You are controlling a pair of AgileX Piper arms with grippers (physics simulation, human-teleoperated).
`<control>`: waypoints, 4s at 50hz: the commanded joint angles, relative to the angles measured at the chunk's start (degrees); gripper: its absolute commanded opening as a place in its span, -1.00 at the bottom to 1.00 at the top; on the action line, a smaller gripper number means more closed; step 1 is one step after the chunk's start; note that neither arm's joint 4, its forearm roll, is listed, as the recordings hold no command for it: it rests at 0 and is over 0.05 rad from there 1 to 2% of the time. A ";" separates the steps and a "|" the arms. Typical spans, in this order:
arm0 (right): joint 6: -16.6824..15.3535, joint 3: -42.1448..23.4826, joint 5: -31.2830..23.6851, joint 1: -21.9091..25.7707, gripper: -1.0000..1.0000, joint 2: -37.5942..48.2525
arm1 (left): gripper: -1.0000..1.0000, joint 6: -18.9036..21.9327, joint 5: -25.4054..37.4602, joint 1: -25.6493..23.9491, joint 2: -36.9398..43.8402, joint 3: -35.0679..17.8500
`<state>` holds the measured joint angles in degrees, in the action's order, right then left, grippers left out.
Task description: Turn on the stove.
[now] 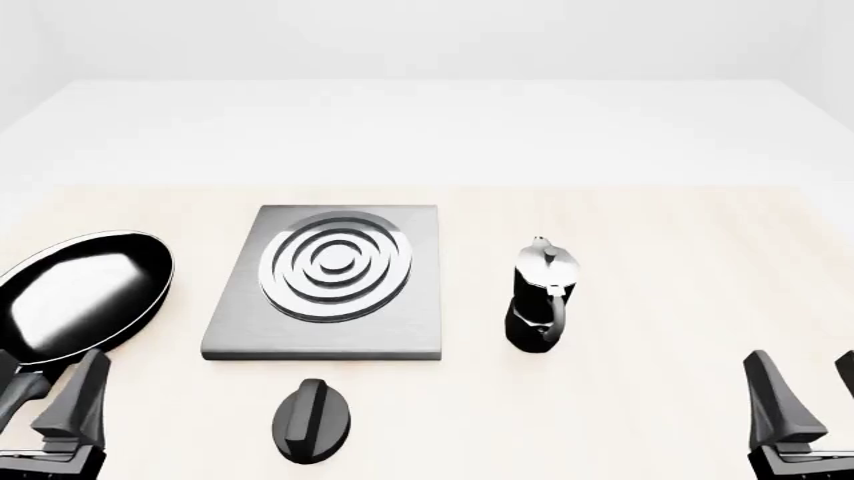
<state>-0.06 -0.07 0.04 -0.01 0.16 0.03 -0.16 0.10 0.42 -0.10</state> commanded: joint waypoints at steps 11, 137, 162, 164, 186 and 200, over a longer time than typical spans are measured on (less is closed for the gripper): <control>-0.29 -0.17 0.33 -0.02 1.00 0.93 | 1.00 -0.66 -1.00 -2.30 16.08 -6.88; 0.46 -0.04 0.01 0.52 1.00 0.03 | 1.00 -14.98 -18.19 -28.86 65.82 -11.72; 1.54 -0.01 0.48 0.79 1.00 -0.10 | 1.00 -17.18 -25.35 -29.98 75.21 -11.44; 1.57 -0.01 0.52 0.80 1.00 -0.10 | 1.00 -17.30 -25.65 -30.12 75.61 -11.41; 1.88 -0.02 0.57 0.82 1.00 -0.10 | 1.00 -19.50 -29.06 -31.31 81.62 -11.83; 1.91 -0.01 0.44 0.91 1.00 -0.07 | 1.00 -19.84 -30.77 -31.60 84.33 -11.94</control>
<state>1.80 -0.09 0.53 0.85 0.08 -19.58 -29.70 -31.39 82.79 -11.92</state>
